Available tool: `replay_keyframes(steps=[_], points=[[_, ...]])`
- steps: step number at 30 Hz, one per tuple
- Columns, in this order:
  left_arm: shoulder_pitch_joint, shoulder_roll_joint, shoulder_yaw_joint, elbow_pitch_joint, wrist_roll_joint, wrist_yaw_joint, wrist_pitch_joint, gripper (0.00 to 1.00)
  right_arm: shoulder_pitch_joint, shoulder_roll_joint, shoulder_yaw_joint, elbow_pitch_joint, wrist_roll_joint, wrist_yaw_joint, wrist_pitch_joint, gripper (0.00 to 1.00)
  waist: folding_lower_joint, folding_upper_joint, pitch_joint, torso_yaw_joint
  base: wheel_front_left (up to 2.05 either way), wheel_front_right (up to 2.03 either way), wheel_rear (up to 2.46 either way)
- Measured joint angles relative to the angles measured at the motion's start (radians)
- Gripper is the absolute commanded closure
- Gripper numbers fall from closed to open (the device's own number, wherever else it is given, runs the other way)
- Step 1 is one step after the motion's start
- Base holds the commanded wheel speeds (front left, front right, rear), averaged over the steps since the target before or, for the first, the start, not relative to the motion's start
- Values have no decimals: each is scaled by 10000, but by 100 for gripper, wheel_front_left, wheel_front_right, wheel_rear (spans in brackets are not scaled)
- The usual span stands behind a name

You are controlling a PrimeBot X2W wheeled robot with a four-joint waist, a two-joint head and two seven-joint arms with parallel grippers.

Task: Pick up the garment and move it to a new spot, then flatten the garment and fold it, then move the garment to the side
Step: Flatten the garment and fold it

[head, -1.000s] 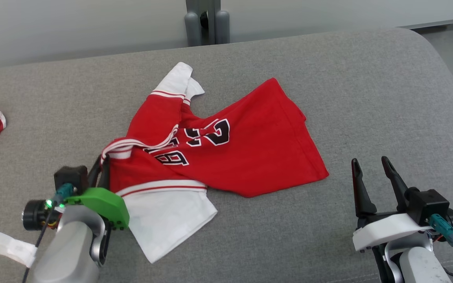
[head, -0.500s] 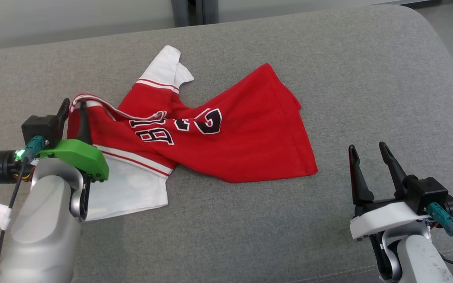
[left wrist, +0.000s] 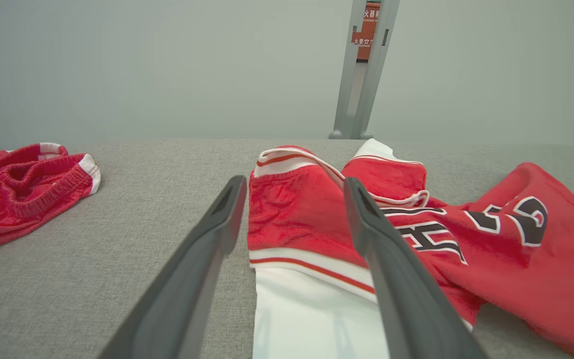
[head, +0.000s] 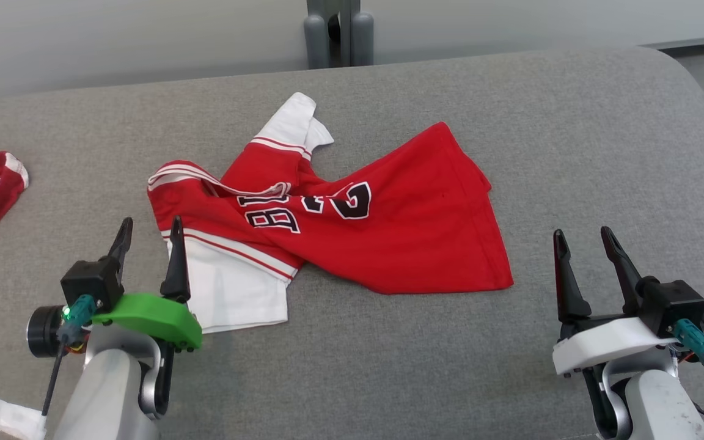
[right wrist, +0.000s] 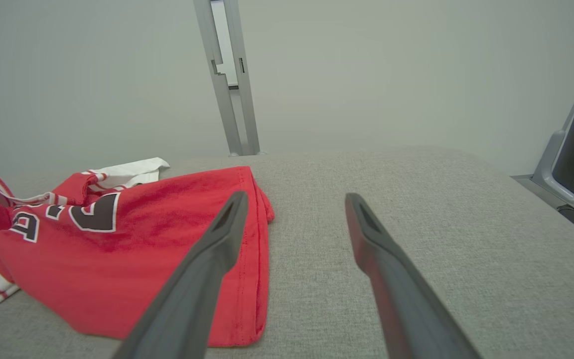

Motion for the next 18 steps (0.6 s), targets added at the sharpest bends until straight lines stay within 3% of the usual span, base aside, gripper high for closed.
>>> replay_keyframes(steps=[7, 18], points=[[1237, -357, 104, -872, 186, -58, -15, 0, 246, 0, -38, 81, -19, 0, -2, 0, 0, 0, -613, 429, 0, 0, 0], [2669, -838, 161, -1756, 56, 370, -15, 0, 611, 2, 61, 196, 121, 0, 0, 0, 0, 0, -1413, 914, 0, 0, 0]])
